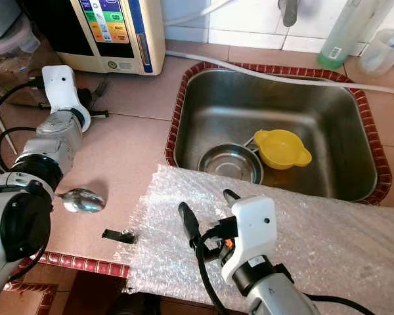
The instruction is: Kitchen organization
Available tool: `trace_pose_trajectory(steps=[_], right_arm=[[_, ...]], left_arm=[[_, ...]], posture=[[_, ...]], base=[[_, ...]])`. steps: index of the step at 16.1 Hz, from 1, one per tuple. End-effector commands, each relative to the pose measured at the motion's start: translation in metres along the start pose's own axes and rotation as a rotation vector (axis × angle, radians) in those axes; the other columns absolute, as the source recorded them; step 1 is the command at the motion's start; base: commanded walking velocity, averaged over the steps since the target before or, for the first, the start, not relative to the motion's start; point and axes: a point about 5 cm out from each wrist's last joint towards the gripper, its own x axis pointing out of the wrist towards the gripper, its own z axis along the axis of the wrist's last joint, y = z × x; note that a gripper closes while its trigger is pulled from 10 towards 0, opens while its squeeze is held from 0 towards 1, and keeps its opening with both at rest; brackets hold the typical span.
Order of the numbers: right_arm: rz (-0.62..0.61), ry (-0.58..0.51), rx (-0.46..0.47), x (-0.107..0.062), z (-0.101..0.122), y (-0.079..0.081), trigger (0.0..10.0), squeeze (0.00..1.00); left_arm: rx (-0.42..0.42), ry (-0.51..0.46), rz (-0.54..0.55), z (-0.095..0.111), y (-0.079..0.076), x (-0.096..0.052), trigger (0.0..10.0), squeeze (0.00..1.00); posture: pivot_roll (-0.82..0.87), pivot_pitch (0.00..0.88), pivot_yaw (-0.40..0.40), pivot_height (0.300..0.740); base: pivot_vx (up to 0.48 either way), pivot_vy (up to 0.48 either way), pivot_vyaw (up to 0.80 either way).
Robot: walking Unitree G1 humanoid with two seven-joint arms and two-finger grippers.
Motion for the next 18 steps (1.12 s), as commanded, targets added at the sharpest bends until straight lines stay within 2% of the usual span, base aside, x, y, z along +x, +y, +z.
trace_pose_trajectory(steps=[1, 5, 8, 15, 18], right_arm=[[0.012, -0.007, -0.007, -0.003, 0.003, 0.003, 10.0, 0.00], [0.010, -0.004, -0.017, -0.003, 0.002, 0.000, 10.0, 0.00], [0.017, 0.003, -0.024, -0.003, 0.001, -0.003, 10.0, 0.00], [0.028, 0.015, -0.040, 0.000, -0.002, -0.008, 10.0, 0.00], [0.038, 0.022, -0.058, 0.001, -0.004, -0.011, 10.0, 0.00]], left_arm=[[0.031, 0.127, -0.003, -0.030, 0.006, -0.004, 10.0, 0.00], [0.079, 0.185, -0.038, -0.044, 0.017, -0.006, 10.0, 0.00], [0.113, 0.212, -0.144, -0.049, 0.024, -0.009, 10.0, 0.00], [0.156, 0.243, -0.302, -0.042, 0.042, -0.011, 10.0, 0.00], [0.174, 0.267, -0.373, -0.040, 0.055, -0.014, 10.0, 0.00]], posture=[[-0.13, 0.319, 0.062, 0.740], [-0.11, 0.315, 0.064, 0.740], [-0.10, 0.310, 0.059, 0.740], [-0.05, 0.299, 0.065, 0.740], [-0.03, 0.291, 0.071, 0.740]], base=[[0.000, 0.000, 0.00], [0.000, 0.000, 0.00], [0.000, 0.000, 0.00], [0.000, 0.000, 0.00], [0.000, 0.000, 0.00]])
